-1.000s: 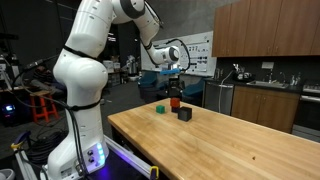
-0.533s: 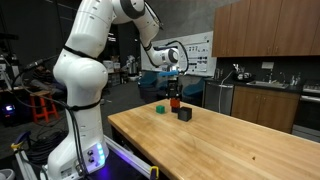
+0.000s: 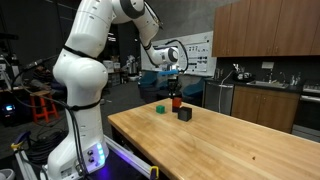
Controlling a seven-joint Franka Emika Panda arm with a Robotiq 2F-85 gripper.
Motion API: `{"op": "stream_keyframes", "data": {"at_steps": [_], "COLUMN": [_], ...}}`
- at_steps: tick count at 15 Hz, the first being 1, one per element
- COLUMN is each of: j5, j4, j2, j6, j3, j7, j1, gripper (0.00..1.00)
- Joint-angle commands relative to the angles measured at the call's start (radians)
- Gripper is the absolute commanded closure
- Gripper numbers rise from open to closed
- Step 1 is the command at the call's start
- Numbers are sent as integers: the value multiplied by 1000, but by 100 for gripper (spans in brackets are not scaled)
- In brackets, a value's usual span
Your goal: Remove the three blocks from on top of the black block, put them on the table and then put the orange block on the purple block
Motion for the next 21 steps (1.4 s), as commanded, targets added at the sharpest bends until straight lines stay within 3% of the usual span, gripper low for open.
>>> {"op": "stream_keyframes", "data": {"at_steps": [1,14,21], "j5": [12,47,28], "j4": [12,21,81], "j2": [0,-20,-1], "j6": [-10,-6,4], "j3": [3,30,10], "j7": [0,-59,-78], "j1": [4,3,-12], "gripper": [100,100,100]}}
